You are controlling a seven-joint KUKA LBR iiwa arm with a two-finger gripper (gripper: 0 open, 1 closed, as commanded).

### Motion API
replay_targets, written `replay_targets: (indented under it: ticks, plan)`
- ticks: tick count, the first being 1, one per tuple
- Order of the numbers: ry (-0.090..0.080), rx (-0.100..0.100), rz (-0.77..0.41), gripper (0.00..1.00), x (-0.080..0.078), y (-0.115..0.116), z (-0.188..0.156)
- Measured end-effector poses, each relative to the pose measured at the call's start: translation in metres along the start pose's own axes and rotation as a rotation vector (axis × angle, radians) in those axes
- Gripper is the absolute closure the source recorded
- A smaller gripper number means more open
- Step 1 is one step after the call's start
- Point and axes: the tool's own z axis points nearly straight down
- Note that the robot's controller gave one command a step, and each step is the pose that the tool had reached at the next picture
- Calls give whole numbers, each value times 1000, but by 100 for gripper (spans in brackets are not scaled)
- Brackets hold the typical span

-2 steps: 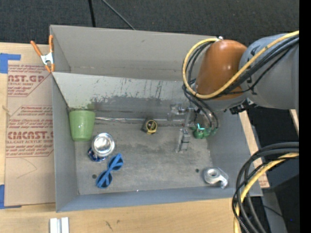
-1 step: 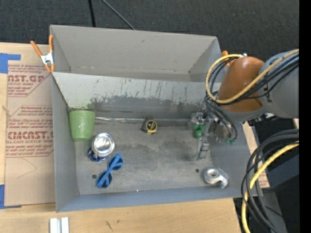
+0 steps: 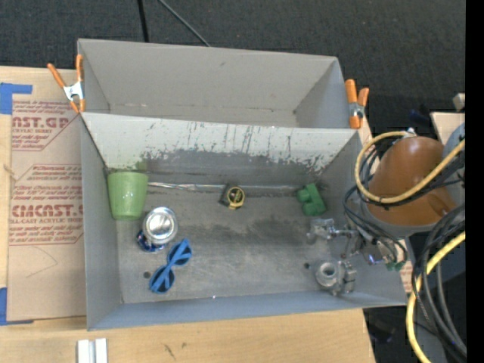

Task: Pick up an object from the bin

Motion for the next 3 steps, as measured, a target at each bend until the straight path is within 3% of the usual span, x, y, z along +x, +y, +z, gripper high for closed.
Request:
replay_targets:
  ticks: [1, 2, 3]
  plan:
    - [-20, 8, -365, 0, -5, 13, 27]
    - [-15, 5, -363, 100, -4, 13, 27]
    - [-10, 7, -413, 100, -8, 6, -107]
